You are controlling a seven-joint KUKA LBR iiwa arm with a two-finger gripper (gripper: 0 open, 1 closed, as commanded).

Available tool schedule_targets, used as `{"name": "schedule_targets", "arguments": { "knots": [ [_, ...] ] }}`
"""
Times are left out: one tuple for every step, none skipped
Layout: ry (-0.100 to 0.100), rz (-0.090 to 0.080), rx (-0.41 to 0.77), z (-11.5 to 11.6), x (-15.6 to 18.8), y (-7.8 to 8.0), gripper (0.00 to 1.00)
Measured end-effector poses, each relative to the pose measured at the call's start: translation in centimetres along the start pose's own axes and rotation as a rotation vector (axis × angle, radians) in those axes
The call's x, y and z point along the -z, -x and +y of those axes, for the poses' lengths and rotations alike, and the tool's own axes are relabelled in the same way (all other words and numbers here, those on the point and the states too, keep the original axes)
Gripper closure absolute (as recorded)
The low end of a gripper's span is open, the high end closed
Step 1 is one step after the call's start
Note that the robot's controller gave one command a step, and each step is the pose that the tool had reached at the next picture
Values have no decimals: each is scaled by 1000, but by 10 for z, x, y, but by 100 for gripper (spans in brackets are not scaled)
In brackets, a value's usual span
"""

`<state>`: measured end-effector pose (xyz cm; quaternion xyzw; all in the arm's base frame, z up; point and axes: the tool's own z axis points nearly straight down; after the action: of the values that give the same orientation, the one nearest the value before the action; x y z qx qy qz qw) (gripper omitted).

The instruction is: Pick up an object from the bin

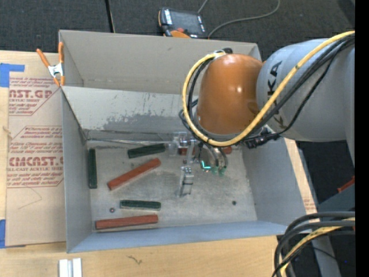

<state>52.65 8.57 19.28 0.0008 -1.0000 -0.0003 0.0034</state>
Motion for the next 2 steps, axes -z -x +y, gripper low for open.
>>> {"name": "schedule_targets", "arguments": {
  "knots": [
    [0, -2, 322, 76, -110, -23, 0],
    [0, -5, 318, 74, -108, -21, 100]
  ]
}}
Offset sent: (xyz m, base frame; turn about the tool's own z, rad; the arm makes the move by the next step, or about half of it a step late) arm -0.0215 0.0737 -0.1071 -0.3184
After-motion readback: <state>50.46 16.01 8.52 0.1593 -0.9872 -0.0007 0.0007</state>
